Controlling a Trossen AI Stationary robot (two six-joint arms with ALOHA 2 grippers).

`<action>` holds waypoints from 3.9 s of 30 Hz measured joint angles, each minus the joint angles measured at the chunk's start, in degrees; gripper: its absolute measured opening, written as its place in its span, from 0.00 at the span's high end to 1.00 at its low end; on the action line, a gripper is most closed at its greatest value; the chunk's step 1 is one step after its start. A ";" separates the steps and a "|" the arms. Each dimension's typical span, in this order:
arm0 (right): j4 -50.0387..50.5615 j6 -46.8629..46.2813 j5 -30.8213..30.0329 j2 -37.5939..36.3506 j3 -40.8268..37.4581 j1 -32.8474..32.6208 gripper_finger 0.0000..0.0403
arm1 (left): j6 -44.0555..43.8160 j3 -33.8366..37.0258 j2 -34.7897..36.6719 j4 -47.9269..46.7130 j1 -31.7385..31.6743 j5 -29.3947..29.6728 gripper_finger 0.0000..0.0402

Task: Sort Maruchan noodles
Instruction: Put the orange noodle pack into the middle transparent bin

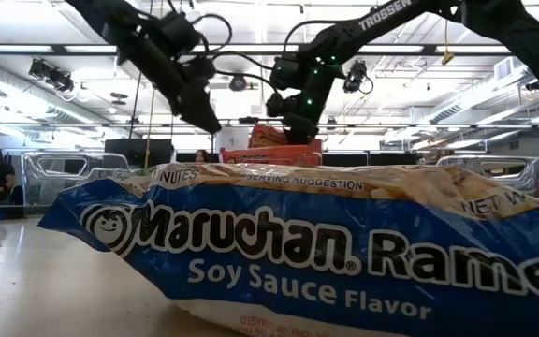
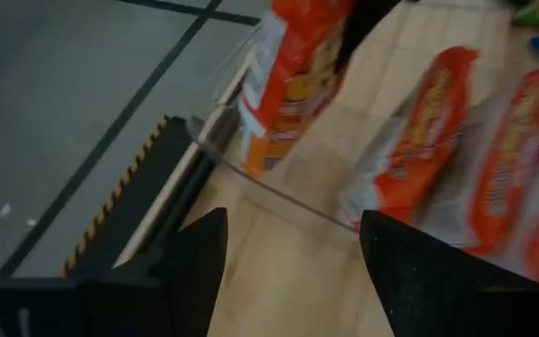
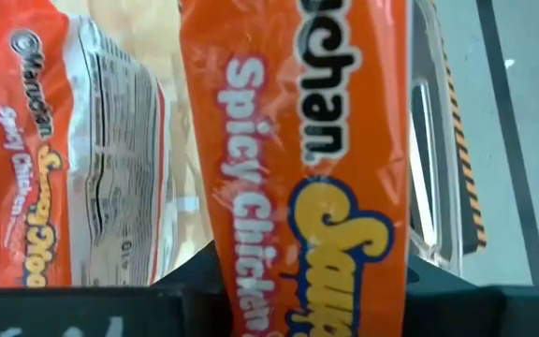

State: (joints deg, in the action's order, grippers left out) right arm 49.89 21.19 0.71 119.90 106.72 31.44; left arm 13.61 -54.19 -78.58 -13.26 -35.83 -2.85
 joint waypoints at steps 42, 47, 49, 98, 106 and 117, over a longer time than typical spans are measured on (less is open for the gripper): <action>12.86 7.87 14.71 8.44 3.13 -1.91 0.67 | -20.53 13.88 -23.30 46.32 35.56 25.09 0.42; 13.42 9.46 15.47 8.44 3.10 -2.15 0.67 | -20.42 13.70 -23.26 46.41 35.74 24.30 0.42; 12.87 9.14 15.39 8.44 3.05 -2.02 0.66 | -20.42 13.70 -23.26 46.22 36.35 25.14 0.42; 20.88 4.01 11.34 8.17 15.17 -3.35 0.48 | -24.97 13.70 1.40 4.06 31.10 25.57 0.42; 21.04 3.98 12.02 8.17 15.16 -4.85 0.48 | -23.56 15.28 1.37 3.94 28.68 23.58 0.42; 20.85 3.97 12.79 8.17 15.15 -5.90 0.48 | -20.26 15.30 -3.25 9.12 25.19 23.55 0.42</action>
State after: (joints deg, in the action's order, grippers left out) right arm 70.74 25.16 13.50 128.07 121.86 25.54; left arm -6.65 -38.89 -81.84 -4.14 -10.65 20.70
